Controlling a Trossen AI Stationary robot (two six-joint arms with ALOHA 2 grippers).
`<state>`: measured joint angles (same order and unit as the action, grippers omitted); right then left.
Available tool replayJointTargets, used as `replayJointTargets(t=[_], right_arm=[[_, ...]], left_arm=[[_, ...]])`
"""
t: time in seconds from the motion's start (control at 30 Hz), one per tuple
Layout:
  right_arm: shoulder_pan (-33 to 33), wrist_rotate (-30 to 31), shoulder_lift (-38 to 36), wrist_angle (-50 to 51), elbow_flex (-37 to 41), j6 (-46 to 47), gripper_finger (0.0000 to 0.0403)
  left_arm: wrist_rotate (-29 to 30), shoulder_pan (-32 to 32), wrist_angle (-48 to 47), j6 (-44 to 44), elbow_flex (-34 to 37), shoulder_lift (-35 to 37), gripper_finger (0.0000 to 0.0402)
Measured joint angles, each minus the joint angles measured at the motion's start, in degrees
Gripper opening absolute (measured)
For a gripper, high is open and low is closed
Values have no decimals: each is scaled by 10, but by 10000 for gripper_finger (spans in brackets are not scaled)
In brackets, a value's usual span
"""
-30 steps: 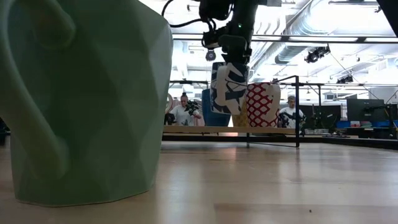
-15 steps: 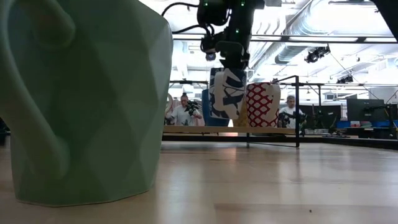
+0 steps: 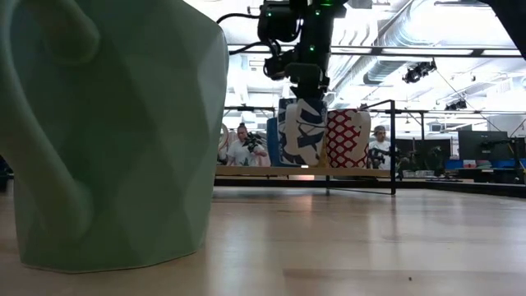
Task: Place coffee mugs
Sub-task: Put the white blue mug on the shelf
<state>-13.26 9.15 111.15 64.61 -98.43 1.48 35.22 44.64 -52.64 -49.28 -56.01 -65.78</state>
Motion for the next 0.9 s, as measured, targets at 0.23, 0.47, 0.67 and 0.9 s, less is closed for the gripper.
replayJointTargets(t=[0.23,0.47,0.67,0.9], right_arm=[[0,17,0,0,0,0,25],[-1,43,0,0,0,13,48],[0,44,0,1,0,15,71],[0,45,-6,17,-2,15,79]], left_arm=[[0,0,0,0,0,0,133],[0,0,0,0,0,0,133],[0,0,0,0,0,0,133],[0,0,0,0,0,0,133]])
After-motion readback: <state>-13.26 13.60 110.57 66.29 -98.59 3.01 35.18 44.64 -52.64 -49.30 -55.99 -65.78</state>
